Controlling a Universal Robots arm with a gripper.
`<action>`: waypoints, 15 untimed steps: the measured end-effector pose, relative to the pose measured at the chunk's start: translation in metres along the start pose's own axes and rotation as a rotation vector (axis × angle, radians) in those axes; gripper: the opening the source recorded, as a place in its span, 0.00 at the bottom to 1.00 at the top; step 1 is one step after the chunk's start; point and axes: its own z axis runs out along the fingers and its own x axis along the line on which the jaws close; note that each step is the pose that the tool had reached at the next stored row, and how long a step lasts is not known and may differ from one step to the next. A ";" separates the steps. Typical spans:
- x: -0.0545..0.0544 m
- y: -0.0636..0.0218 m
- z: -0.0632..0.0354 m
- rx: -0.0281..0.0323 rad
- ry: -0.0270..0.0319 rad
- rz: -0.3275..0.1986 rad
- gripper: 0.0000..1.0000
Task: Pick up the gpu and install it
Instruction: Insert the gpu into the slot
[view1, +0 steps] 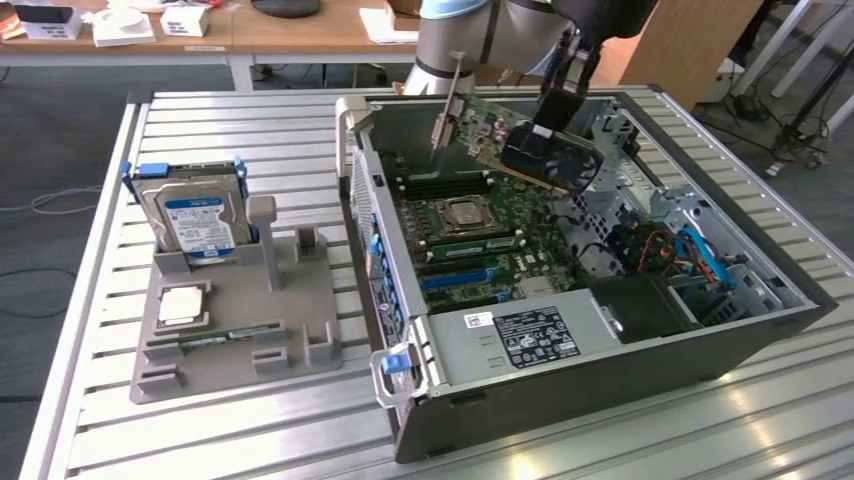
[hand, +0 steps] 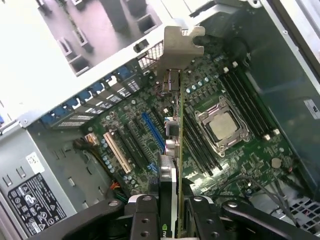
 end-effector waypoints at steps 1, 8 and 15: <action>0.000 0.0000 0.0002 0.0006 0.0013 -0.018 0.27; 0.000 -0.0001 0.0020 0.0049 0.0106 -0.146 0.27; 0.000 -0.0003 0.0038 0.0090 0.0199 -0.273 0.27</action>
